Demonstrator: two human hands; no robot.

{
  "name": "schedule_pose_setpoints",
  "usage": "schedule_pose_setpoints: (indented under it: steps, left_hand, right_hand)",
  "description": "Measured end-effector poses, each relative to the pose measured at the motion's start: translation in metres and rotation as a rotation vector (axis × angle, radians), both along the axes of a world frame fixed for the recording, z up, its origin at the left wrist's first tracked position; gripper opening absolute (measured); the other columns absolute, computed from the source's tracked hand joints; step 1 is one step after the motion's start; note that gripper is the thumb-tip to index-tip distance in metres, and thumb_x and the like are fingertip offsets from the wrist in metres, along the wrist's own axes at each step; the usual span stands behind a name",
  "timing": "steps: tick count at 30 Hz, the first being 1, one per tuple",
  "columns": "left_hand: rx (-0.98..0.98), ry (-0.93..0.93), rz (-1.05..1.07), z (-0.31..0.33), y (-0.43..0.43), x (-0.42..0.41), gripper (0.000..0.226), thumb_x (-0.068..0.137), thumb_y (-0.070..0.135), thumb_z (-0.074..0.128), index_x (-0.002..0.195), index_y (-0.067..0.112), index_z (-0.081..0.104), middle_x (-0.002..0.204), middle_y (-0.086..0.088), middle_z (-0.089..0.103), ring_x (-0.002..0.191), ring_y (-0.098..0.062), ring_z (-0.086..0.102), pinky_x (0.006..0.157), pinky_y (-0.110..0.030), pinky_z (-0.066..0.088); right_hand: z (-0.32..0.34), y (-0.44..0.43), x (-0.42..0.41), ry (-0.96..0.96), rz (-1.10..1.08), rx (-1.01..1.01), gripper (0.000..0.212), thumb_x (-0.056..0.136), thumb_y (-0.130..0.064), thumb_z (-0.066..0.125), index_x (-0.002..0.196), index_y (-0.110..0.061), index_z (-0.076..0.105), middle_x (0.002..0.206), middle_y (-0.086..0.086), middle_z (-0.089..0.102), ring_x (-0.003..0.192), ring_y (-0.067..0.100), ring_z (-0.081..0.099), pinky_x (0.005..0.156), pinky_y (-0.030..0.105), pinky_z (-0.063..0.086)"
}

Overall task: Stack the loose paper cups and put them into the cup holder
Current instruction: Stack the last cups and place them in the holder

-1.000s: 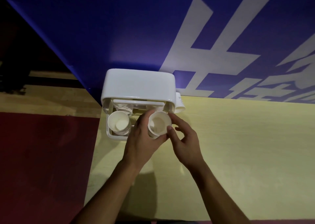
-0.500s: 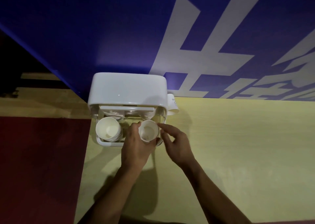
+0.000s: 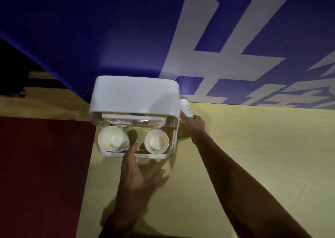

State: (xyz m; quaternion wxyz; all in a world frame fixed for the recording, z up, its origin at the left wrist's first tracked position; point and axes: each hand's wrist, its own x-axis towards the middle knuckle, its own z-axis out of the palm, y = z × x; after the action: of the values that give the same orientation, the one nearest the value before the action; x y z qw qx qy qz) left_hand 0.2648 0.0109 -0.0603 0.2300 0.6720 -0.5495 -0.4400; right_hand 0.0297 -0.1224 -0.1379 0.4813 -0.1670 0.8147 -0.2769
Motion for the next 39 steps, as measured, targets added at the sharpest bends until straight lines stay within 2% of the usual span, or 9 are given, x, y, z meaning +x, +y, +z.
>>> schedule_pose_setpoints:
  steps: [6, 10, 13, 16, 19, 23, 30, 35, 39]
  left_hand:
    - [-0.016, 0.057, 0.005, 0.010, 0.012, 0.006, 0.092, 0.073, 0.044, 0.090, 0.145, 0.046, 0.034, 0.149, 0.019, 0.039, 0.135, -0.005, 0.044, 0.109, -0.026, 0.039]
    - [-0.090, 0.021, -0.057, 0.023, 0.001, 0.001, 0.077, 0.078, 0.043, 0.086, 0.141, 0.039, 0.042, 0.141, 0.020, 0.043, 0.134, -0.014, 0.048, 0.111, -0.039, 0.044]
    - [-0.226, 0.033, -0.174, 0.038, -0.010, -0.002, 0.059, 0.084, 0.053, 0.072, 0.134, 0.028, 0.051, 0.140, 0.015, 0.048, 0.129, -0.012, 0.051, 0.104, -0.029, 0.045]
    - [-0.231, 0.077, -0.254, 0.052, -0.020, -0.003, 0.056, 0.088, 0.056, 0.061, 0.136, 0.026, 0.055, 0.139, 0.012, 0.051, 0.128, -0.006, 0.050, 0.103, -0.022, 0.043]
    - [-0.228, 0.160, -0.320, 0.058, -0.027, 0.000, 0.054, 0.094, 0.056, 0.055, 0.140, 0.029, 0.056, 0.140, 0.012, 0.057, 0.129, -0.007, 0.054, 0.102, -0.035, 0.050]
    - [-0.149, 0.238, -0.320, 0.060, -0.031, 0.010, 0.048, 0.097, 0.062, 0.049, 0.141, 0.043, 0.055, 0.135, 0.018, 0.062, 0.121, 0.000, 0.060, 0.098, -0.033, 0.056]
    - [-0.173, 0.287, -0.222, 0.050, -0.048, 0.024, 0.037, 0.101, 0.036, 0.057, 0.137, 0.029, 0.064, 0.124, 0.011, 0.069, 0.112, -0.001, 0.066, 0.090, -0.016, 0.053]
    - [-0.113, 0.310, -0.205, 0.036, -0.058, 0.019, 0.036, 0.104, 0.035, 0.056, 0.139, 0.033, 0.062, 0.126, 0.011, 0.068, 0.112, -0.001, 0.066, 0.093, -0.029, 0.058]
    - [-0.117, 0.255, -0.218, 0.016, -0.056, 0.017, 0.034, 0.104, 0.038, 0.056, 0.138, 0.035, 0.062, 0.124, 0.014, 0.067, 0.109, -0.005, 0.068, 0.096, -0.038, 0.057]
  right_hand:
    - [0.004, 0.019, -0.003, 0.069, -0.191, -0.128, 0.071, 0.076, -0.051, 0.083, 0.126, -0.009, 0.054, 0.101, -0.001, 0.064, 0.088, 0.019, 0.066, 0.083, 0.046, 0.062]
    - [0.047, 0.069, -0.011, 0.178, -0.134, -0.277, 0.077, 0.070, -0.054, 0.086, 0.129, -0.019, 0.051, 0.115, 0.000, 0.066, 0.092, 0.022, 0.071, 0.076, 0.049, 0.063]
    - [0.097, 0.109, -0.008, 0.362, 0.008, -0.330, 0.072, 0.073, -0.047, 0.088, 0.131, -0.024, 0.052, 0.115, -0.011, 0.062, 0.091, 0.014, 0.066, 0.069, 0.027, 0.054]
    - [0.130, 0.140, 0.009, 0.425, 0.145, -0.396, 0.080, 0.066, -0.045, 0.093, 0.134, -0.024, 0.054, 0.119, -0.012, 0.060, 0.096, 0.013, 0.061, 0.073, 0.027, 0.049]
    - [0.145, 0.152, 0.038, 0.421, 0.345, -0.529, 0.089, 0.057, -0.055, 0.094, 0.133, -0.025, 0.057, 0.125, -0.015, 0.061, 0.102, 0.009, 0.061, 0.079, 0.026, 0.050]
    - [0.152, 0.143, 0.074, 0.345, 0.468, -0.686, 0.083, 0.064, -0.056, 0.092, 0.133, -0.025, 0.056, 0.126, -0.018, 0.060, 0.113, 0.009, 0.061, 0.084, 0.023, 0.050]
    - [0.137, 0.125, 0.090, 0.304, 0.543, -0.771, 0.084, 0.069, -0.047, 0.094, 0.138, -0.021, 0.055, 0.132, -0.010, 0.060, 0.119, 0.011, 0.058, 0.086, 0.016, 0.046]
    - [0.120, 0.117, 0.087, 0.334, 0.506, -0.779, 0.081, 0.070, -0.043, 0.094, 0.137, -0.018, 0.056, 0.130, -0.008, 0.062, 0.116, 0.008, 0.058, 0.082, 0.009, 0.043]
    - [0.097, 0.117, 0.086, 0.309, 0.483, -0.740, 0.082, 0.068, -0.044, 0.095, 0.136, -0.018, 0.057, 0.129, -0.009, 0.062, 0.117, 0.010, 0.059, 0.084, 0.015, 0.048]
